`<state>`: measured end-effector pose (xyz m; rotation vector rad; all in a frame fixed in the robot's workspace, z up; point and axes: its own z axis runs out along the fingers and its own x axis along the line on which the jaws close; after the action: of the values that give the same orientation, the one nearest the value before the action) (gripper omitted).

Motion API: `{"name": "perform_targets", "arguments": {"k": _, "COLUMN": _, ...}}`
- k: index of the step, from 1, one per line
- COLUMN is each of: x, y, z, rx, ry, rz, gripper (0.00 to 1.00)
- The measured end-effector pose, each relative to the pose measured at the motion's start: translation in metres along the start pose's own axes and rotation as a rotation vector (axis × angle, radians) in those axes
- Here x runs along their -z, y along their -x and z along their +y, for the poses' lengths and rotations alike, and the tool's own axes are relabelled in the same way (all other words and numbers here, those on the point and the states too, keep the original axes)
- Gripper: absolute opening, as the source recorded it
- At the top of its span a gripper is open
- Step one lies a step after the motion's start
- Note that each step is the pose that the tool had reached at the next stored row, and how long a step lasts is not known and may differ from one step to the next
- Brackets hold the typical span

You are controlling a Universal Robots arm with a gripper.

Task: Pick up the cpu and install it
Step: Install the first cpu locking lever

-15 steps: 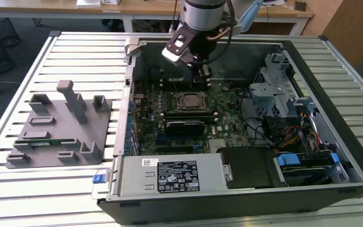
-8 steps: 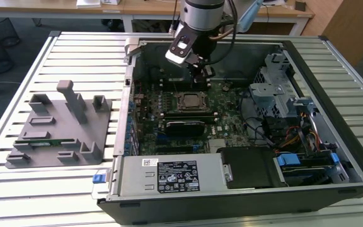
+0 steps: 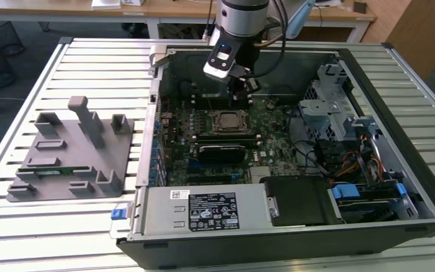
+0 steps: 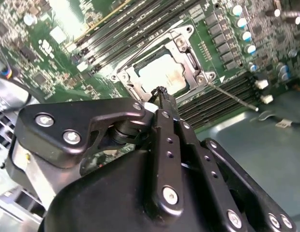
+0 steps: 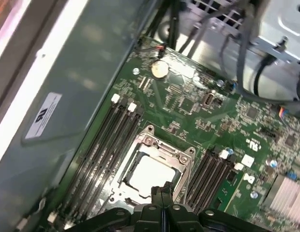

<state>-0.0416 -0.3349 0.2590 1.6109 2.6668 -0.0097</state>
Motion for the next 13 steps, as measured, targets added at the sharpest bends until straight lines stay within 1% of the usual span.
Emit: {"name": "perform_targets", "arguments": {"k": 13, "x": -0.0009, "y": 0.0000, "z": 0.0000, "rx": 0.236, "ry": 0.0059, "rz": 0.0021, "gripper": 0.11}}
